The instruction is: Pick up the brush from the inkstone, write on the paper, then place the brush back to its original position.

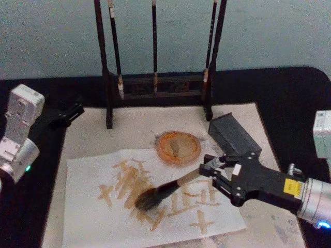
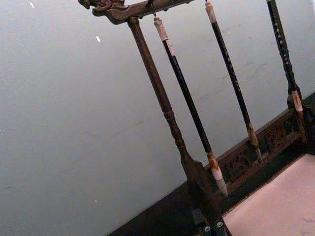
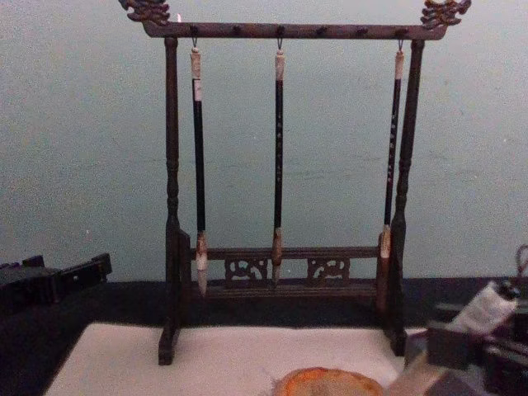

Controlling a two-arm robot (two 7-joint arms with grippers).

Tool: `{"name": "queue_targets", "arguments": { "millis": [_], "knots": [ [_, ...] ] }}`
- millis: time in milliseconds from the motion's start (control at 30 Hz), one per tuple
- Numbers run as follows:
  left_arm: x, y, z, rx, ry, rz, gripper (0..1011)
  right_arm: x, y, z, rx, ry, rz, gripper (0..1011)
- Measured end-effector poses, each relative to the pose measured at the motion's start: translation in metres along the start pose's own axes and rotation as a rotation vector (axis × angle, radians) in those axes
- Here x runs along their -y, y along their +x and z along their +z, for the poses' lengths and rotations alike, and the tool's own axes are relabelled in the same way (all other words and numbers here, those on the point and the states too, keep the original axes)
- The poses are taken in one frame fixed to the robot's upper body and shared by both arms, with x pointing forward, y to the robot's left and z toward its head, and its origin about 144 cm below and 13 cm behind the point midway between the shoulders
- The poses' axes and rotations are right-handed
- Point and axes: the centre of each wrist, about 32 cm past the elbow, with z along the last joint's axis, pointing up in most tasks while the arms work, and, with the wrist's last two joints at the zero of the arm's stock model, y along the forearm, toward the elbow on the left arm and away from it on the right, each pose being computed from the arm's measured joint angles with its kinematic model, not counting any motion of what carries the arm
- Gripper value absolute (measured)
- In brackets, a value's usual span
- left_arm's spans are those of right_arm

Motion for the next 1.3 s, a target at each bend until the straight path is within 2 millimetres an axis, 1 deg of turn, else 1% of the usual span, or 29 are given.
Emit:
{"name": "queue_targets", "arguments": {
  "millis": [200,233,333,400,533,767,1033,1300],
  "knots": [
    [0.000,0.000,0.000,0.000,0.000,0.000,1002,0.015,0.004,-0.005,-0.006,-0.005,-0.036,169],
    [0.000,0.000,0.000,0.000,0.000,0.000,1000,0.015,0.004,-0.005,-0.006,-0.005,-0.036,169],
    [0.000,0.000,0.000,0.000,0.000,0.000,1002,0.026,0.006,-0.007,-0.007,-0.003,-0.060,168],
    [0.000,0.000,0.000,0.000,0.000,0.000,1002,0.030,0.006,-0.007,-0.006,-0.001,-0.069,169],
    [0.000,0.000,0.000,0.000,0.000,0.000,1002,0.040,0.007,-0.005,0.001,0.009,-0.089,169],
    [0.000,0.000,0.000,0.000,0.000,0.000,1002,0.050,0.007,0.003,0.018,0.046,-0.098,170],
    [0.000,0.000,0.000,0.000,0.000,0.000,1002,0.047,0.003,0.013,0.038,0.087,-0.073,168],
    [0.000,0.000,0.000,0.000,0.000,0.000,1002,0.026,-0.001,0.017,0.038,0.090,-0.010,168]
  ]
}}
